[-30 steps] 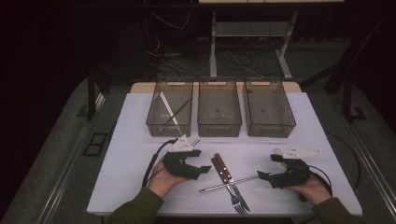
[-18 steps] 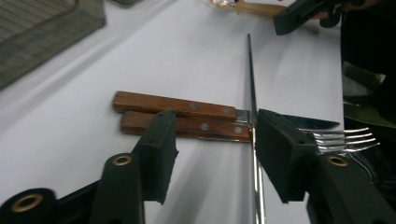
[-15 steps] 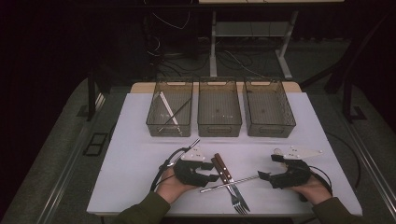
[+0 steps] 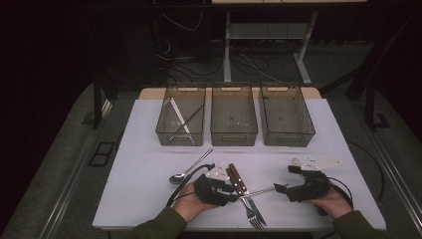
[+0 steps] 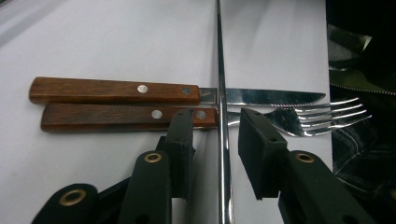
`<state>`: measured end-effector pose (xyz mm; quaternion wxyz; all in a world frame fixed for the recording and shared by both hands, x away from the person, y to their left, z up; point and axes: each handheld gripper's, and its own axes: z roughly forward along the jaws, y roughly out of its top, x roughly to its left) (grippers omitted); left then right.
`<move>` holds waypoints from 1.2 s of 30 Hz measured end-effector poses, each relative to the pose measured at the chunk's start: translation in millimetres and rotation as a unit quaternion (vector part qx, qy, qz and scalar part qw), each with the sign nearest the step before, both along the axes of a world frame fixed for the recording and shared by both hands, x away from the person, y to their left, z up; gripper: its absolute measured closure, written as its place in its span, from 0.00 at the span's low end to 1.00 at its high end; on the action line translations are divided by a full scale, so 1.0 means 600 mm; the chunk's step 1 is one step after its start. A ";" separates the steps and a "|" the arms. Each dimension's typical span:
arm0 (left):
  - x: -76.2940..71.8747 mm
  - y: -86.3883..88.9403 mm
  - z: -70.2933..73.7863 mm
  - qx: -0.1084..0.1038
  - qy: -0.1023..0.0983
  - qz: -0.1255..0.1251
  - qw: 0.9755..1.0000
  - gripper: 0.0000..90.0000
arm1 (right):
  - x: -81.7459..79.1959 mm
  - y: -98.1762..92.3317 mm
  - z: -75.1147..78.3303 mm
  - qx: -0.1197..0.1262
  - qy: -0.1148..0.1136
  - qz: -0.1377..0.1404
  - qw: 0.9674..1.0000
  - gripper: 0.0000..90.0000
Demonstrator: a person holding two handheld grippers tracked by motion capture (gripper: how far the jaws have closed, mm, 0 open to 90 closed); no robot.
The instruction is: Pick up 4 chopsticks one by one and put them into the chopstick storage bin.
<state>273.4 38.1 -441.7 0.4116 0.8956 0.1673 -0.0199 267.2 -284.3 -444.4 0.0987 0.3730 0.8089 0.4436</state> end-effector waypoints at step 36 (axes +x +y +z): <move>-0.007 -0.014 -0.009 0.040 -0.006 -0.018 0.999 0.93 | -0.001 0.001 0.000 -0.003 -0.001 0.001 1.000 0.11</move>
